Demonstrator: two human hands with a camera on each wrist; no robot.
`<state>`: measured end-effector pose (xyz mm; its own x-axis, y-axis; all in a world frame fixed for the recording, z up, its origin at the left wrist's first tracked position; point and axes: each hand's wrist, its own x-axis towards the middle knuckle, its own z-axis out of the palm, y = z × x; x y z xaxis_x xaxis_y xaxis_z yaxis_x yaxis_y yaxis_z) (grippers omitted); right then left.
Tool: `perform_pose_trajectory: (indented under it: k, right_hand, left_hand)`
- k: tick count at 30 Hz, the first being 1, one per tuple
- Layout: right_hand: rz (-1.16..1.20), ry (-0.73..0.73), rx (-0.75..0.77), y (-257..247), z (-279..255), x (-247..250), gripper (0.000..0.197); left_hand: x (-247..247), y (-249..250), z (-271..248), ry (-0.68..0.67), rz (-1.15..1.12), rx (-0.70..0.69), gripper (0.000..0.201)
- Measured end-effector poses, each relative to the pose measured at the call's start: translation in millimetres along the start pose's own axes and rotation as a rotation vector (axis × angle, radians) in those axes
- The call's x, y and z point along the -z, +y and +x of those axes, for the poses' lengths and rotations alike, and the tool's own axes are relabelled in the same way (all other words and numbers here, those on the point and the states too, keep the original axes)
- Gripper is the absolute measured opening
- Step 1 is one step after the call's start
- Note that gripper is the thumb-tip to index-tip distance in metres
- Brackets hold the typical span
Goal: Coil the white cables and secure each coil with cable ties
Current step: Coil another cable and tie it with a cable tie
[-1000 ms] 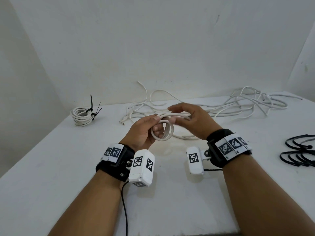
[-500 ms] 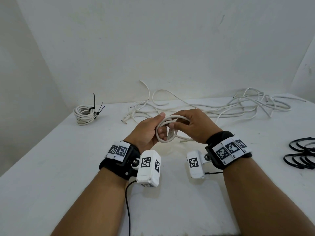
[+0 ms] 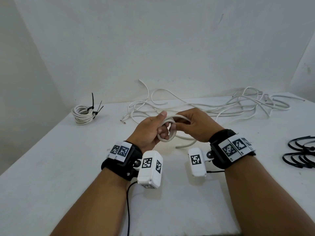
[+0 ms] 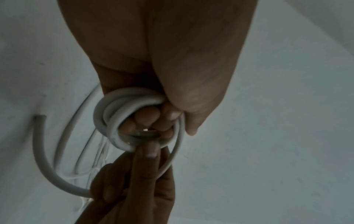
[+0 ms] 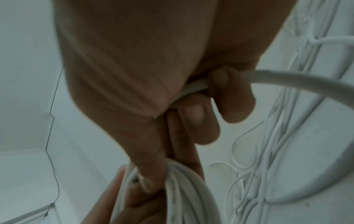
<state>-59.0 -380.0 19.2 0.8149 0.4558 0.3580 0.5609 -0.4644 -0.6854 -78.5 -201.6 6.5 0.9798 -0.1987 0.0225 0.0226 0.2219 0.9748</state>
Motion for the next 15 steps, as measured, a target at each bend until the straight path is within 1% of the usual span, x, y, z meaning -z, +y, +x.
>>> perform_pose_trajectory:
  k: [3,6,8,11,13,15]
  right_hand:
    - [0.022,-0.031,-0.004,0,-1,1,0.010]
    - [-0.017,-0.032,0.005,-2,-1,0,0.016]
    - [-0.012,-0.012,0.007,-2,-1,1,0.016]
    - [0.019,0.014,0.007,1,-1,1,0.017]
    - [0.065,0.028,0.005,4,0,0,0.016]
    - [0.213,0.047,0.002,7,1,0,0.013]
  left_hand:
    - [2,4,-3,-0.075,-0.037,0.035,0.043]
    - [2,6,-8,-0.134,-0.133,0.050,0.038]
    - [4,6,-9,-0.167,-0.178,0.040,0.035]
    - [8,2,-8,-0.217,-0.169,-0.009,0.033]
    - [11,0,-6,-0.249,-0.184,-0.045,0.026]
    - [12,-1,-4,-0.269,-0.261,-0.056,0.029]
